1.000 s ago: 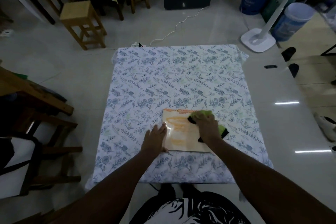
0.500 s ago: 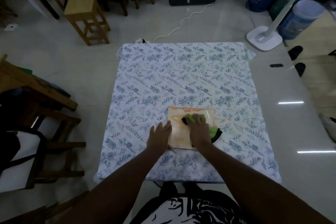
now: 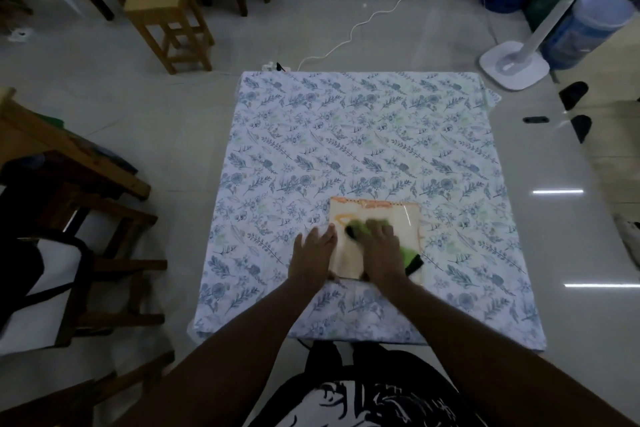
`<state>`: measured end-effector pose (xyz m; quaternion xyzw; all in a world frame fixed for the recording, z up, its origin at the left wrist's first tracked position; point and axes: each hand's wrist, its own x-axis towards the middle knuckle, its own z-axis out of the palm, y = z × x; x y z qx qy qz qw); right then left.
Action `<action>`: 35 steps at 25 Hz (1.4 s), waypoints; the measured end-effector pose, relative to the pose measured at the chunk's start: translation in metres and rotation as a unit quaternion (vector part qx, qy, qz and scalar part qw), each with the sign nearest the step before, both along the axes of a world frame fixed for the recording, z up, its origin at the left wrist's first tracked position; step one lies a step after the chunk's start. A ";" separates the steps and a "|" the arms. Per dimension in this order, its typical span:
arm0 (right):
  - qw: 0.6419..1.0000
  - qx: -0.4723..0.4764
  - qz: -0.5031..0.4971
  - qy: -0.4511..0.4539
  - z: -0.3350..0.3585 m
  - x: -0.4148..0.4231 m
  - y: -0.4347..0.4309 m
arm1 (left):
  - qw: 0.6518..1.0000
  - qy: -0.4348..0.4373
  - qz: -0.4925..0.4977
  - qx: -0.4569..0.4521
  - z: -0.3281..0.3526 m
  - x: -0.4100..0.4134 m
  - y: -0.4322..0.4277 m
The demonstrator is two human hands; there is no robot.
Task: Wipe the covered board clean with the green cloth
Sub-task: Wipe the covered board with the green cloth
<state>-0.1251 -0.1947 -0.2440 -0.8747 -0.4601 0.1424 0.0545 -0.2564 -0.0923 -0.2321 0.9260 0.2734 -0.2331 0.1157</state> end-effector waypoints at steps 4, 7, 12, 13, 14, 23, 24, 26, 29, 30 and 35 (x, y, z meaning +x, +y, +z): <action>0.990 0.036 0.135 0.018 -0.008 -0.018 -0.047 | 1.000 -0.023 0.003 -0.015 0.000 -0.003 0.003; 0.999 -0.003 0.049 0.004 -0.003 0.009 0.005 | 0.999 -0.041 -0.003 -0.018 -0.001 -0.005 0.003; 1.000 -0.009 -0.014 -0.010 0.001 -0.008 0.029 | 0.998 -0.038 0.018 -0.038 -0.003 -0.011 0.017; 1.000 0.003 0.011 -0.005 -0.001 -0.021 0.013 | 0.998 -0.033 0.039 -0.038 -0.005 -0.013 0.018; 0.999 0.009 0.040 0.005 -0.005 -0.034 -0.007 | 0.998 -0.028 0.051 -0.036 -0.008 -0.014 0.020; 1.000 -0.004 -0.007 0.002 -0.003 0.006 0.059 | 0.997 -0.007 0.076 -0.032 -0.014 -0.013 0.019; 1.000 -0.004 0.003 0.005 -0.005 -0.006 0.050 | 0.996 -0.006 0.077 -0.038 -0.014 -0.013 0.019; 0.997 0.010 0.076 0.005 -0.013 -0.034 0.009 | 0.995 -0.002 0.082 -0.052 -0.014 -0.012 0.021; 0.984 0.037 0.172 -0.006 -0.015 -0.032 -0.027 | 0.995 -0.005 0.082 -0.052 -0.017 -0.013 0.022; 0.983 0.040 0.178 -0.010 -0.014 -0.021 -0.015 | 0.996 -0.001 0.078 -0.054 -0.016 -0.012 0.021; 1.000 0.005 -0.003 0.006 0.004 0.000 0.071 | 0.995 -0.004 0.082 -0.054 -0.014 -0.011 0.021</action>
